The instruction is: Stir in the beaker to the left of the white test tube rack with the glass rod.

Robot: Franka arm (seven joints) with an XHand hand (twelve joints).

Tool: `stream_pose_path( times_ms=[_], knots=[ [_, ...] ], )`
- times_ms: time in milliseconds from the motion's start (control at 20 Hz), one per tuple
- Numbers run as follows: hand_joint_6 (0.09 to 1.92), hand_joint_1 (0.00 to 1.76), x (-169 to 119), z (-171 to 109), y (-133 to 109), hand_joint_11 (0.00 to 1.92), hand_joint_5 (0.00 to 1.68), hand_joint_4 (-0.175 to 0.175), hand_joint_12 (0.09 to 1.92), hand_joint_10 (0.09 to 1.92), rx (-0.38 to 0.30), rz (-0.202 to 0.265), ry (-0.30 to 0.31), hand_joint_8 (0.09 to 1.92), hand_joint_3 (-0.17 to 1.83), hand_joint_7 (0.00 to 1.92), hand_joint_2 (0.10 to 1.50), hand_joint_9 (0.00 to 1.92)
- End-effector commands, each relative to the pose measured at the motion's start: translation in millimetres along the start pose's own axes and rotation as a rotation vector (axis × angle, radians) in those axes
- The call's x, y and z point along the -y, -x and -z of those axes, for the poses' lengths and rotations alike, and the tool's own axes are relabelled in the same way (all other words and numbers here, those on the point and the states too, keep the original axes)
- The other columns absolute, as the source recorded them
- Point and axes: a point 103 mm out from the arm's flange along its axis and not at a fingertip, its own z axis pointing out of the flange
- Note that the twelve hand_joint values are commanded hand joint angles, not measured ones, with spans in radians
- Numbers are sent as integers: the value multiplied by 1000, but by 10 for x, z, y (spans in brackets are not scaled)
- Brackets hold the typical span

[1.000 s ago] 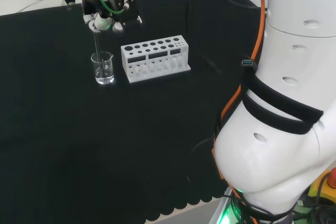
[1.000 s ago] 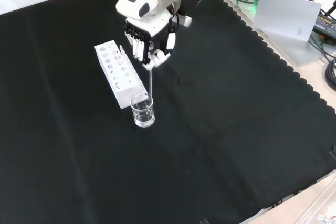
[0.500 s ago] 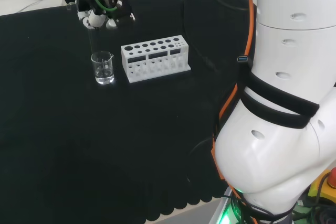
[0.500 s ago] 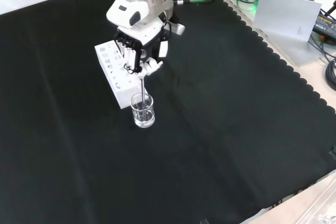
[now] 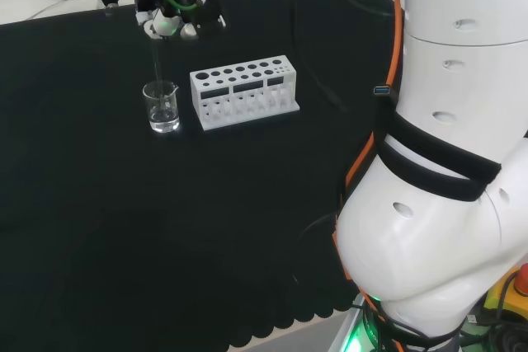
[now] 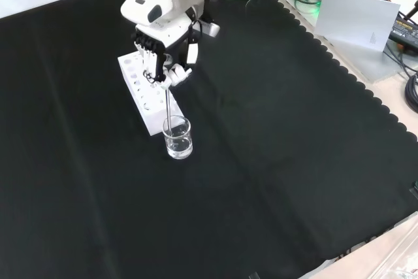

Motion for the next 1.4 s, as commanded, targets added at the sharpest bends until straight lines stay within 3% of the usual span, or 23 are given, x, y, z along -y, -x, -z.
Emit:
stream_pose_path(
  times_ms=[50, 700, 1100, 1400],
  knots=[
    [725, 1316, 187, 25, 64, 1740, 1142, -175, 736, 706, 5, -25, -16, 1144, 842, 1212, 616, 1751],
    [724, 1316, 52, -90, -252, 1739, 1143, -175, 737, 706, 25, 7, -34, 1143, 842, 1213, 616, 1751],
    [723, 1316, -76, -56, -182, 1739, 1144, -175, 737, 706, 36, -1, -30, 1141, 842, 1213, 615, 1751],
    [723, 1316, 10, 2, -26, 1739, 1144, -175, 737, 706, 14, -18, -24, 1141, 842, 1214, 615, 1752]
  ],
)
